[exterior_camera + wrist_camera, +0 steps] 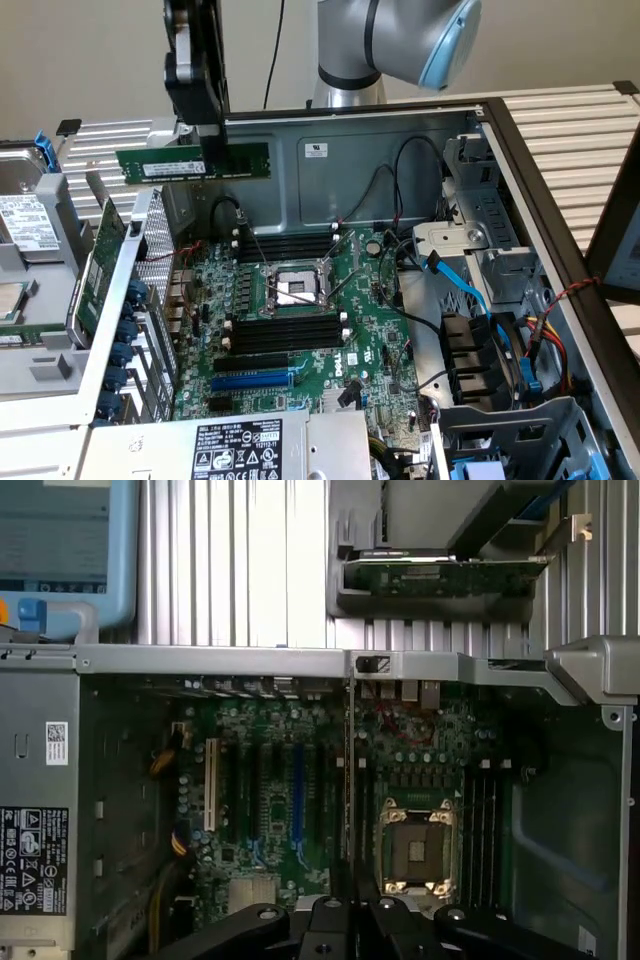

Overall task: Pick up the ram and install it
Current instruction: 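Pick up the ram and move it above insertion slot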

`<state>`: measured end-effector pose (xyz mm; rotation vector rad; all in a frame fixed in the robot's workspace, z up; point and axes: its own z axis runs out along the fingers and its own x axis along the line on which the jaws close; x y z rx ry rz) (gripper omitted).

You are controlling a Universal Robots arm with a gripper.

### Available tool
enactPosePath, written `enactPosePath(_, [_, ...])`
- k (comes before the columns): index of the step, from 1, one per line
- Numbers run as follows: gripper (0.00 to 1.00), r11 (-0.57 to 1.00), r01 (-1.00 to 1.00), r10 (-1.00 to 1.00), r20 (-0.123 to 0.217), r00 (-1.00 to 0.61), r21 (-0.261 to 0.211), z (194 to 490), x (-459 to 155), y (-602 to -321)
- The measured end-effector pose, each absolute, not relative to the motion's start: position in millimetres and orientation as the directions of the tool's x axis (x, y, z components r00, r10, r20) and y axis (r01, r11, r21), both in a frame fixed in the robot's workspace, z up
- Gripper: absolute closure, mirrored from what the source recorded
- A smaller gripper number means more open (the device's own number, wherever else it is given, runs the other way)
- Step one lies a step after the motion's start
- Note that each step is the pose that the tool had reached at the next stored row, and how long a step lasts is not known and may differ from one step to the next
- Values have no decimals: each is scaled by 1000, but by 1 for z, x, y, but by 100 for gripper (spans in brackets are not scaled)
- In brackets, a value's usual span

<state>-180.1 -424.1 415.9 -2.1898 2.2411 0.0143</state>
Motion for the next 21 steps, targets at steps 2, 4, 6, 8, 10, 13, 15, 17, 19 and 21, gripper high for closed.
enactPosePath(2, [88, 22, -1000, -1000, -12, -22, -1, 416, -173, -424])
enactPosePath(4, [88, 23, -1000, -1000, -12, -22, -4, 416, -165, -424])
enactPosePath(6, [88, 22, -1000, -1000, -12, -22, -6, 415, -157, -422])
enactPosePath(8, [88, 22, -1000, -1000, -12, -22, -6, 412, -150, -416])
enactPosePath(10, [88, 23, -1000, -1000, -12, -23, -6, 408, -144, -409])
enactPosePath(13, [88, 22, -1000, -1000, -12, -22, -6, 405, -142, -398])
enactPosePath(15, [88, 22, -1000, -1000, -12, -22, -6, 404, -142, -395])
enactPosePath(17, [88, 22, -1000, -1000, -12, -22, -6, 404, -142, -393])
enactPosePath(19, [88, 22, -1000, -1000, -12, -22, -6, 403, -142, -392])
enactPosePath(21, [88, 21, -1000, -1000, -12, -21, -6, 403, -141, -392])
